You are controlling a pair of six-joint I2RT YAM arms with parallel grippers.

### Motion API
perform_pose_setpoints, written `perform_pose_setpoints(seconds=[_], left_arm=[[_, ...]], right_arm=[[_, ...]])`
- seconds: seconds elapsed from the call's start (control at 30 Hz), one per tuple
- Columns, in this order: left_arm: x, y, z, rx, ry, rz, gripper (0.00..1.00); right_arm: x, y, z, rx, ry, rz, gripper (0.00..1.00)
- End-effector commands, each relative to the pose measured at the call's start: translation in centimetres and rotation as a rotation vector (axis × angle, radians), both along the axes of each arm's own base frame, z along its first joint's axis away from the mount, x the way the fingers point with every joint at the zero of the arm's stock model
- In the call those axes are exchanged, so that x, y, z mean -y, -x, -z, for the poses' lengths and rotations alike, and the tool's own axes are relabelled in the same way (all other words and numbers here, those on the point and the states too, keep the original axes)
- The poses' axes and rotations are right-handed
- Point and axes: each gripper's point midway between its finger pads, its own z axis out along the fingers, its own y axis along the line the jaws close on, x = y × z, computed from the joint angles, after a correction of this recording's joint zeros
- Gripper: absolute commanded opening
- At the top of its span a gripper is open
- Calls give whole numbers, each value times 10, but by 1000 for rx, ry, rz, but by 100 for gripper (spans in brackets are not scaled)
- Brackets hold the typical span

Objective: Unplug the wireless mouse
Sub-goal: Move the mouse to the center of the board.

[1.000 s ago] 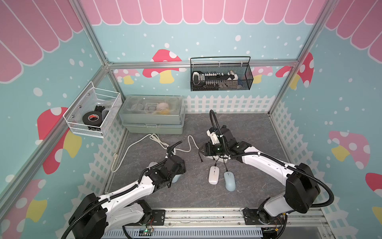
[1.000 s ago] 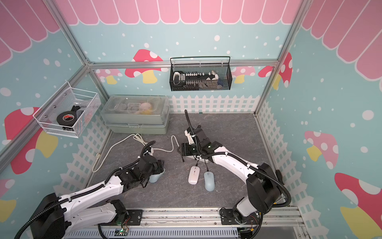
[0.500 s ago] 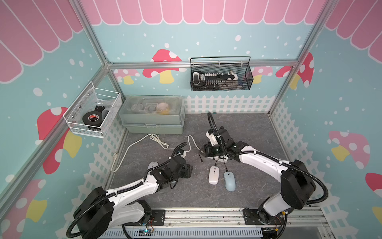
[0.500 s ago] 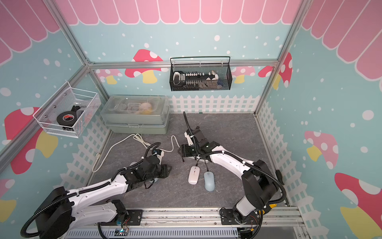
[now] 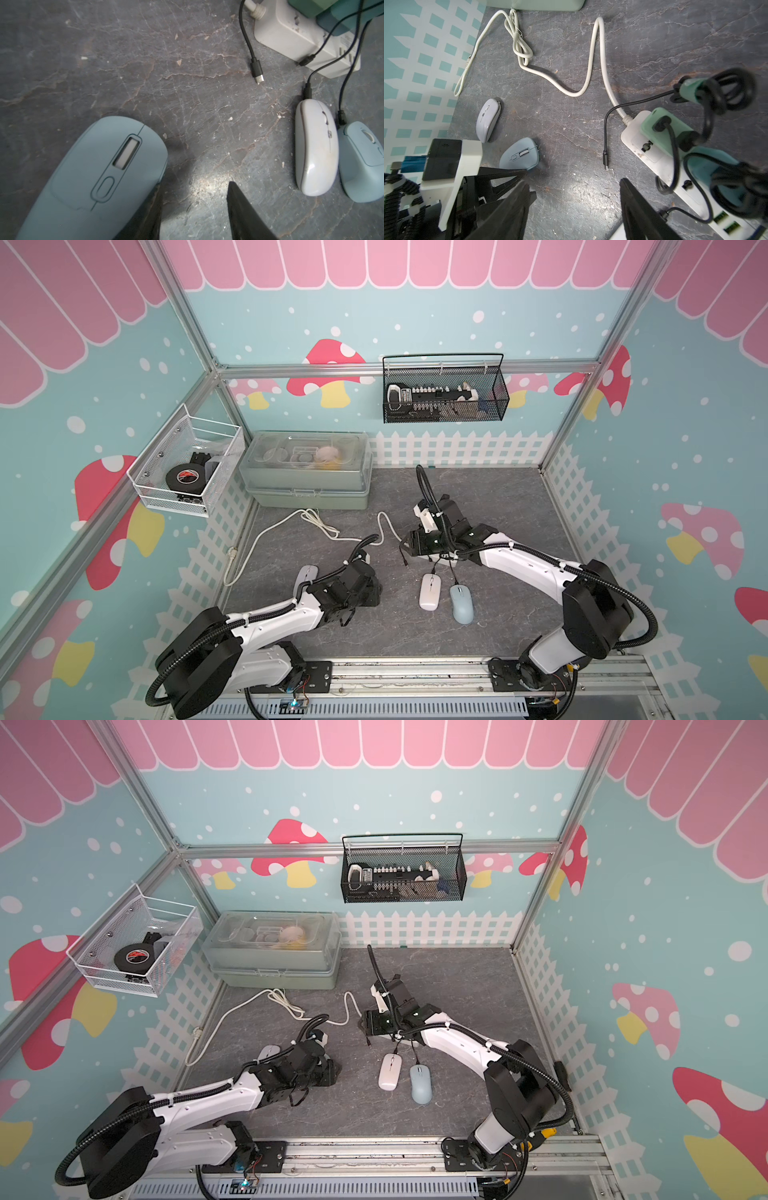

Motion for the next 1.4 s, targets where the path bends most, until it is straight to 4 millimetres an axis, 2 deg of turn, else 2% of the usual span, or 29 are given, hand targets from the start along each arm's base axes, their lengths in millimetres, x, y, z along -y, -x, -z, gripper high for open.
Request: perform_pose_setpoints(seconds=[0.0,0.33,0.93,1.03,1.1,1.2,1.37], left_arm=[[-22,1,10,-11,-70,-86,49],[-51,-1,15,-19,-104,-193,50],[-67,-5,11,-12,-103,-255,52],[-62,-8,5,3,-79,-243,53],[-51,-14,-3,30,-40,-204,54],[-34,-23,-20,82,6,-134,56],[-4,-37,-48,160,54,-10,66]], right_arm=[[3,-1,-10,55,5,-2,68],[6,-1,-6,57,24,-1,68],[4,0,1,38,24,-3,68],[5,0,-2,47,18,-3,68],[5,0,-11,69,1,-4,69],[6,2,-32,120,-37,-4,69],[14,6,-67,218,-75,-1,74]])
